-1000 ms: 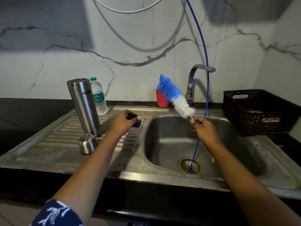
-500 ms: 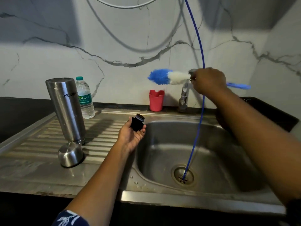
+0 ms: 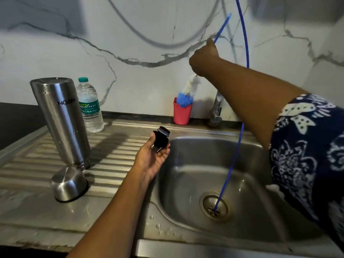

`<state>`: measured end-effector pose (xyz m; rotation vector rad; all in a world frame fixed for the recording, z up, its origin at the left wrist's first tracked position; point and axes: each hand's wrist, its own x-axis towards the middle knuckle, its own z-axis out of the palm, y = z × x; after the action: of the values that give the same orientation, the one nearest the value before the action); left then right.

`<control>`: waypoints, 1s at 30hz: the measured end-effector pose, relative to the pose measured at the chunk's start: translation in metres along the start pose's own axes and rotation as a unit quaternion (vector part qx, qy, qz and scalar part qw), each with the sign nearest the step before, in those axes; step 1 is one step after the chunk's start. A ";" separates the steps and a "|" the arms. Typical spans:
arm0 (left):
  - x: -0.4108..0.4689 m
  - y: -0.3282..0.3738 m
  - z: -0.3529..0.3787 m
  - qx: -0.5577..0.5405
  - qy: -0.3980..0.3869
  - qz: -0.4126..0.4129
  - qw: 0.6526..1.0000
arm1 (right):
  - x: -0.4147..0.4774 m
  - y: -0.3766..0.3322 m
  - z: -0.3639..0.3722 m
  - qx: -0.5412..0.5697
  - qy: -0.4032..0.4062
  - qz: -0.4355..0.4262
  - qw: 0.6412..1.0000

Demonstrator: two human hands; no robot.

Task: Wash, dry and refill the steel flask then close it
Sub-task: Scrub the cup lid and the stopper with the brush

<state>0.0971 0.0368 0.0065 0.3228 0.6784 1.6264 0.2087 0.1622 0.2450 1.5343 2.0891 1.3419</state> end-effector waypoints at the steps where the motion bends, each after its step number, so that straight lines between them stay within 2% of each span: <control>1: 0.000 0.000 -0.001 0.003 0.003 0.002 1.000 | 0.004 -0.004 0.000 -0.002 0.002 -0.006 1.000; 10: -0.001 0.001 -0.002 -0.014 0.001 0.003 1.000 | -0.007 0.041 -0.012 0.004 0.035 0.025 0.999; 14: -0.007 0.001 -0.001 -0.018 -0.010 0.009 1.000 | -0.034 0.064 -0.015 0.026 0.061 0.068 0.995; 17: -0.010 0.000 0.004 -0.007 -0.019 0.010 1.000 | -0.067 0.081 -0.008 0.091 0.062 0.121 0.987; 21: -0.012 -0.005 0.005 0.020 -0.017 0.003 1.000 | -0.133 0.096 0.035 0.278 0.085 0.182 0.939; 25: -0.011 -0.009 0.010 0.053 -0.050 -0.002 0.997 | -0.215 0.076 0.088 0.508 0.089 0.164 0.841; 27: -0.009 -0.013 0.011 0.059 -0.074 0.004 0.996 | -0.234 0.059 0.116 0.559 0.096 0.148 0.810; 30: -0.011 -0.016 0.014 0.058 -0.090 0.011 0.994 | -0.247 0.038 0.154 0.570 0.106 0.151 0.801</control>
<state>0.1200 0.0304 0.0101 0.5560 0.6336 1.5605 0.4366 0.0373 0.1098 2.2310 3.1503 0.1364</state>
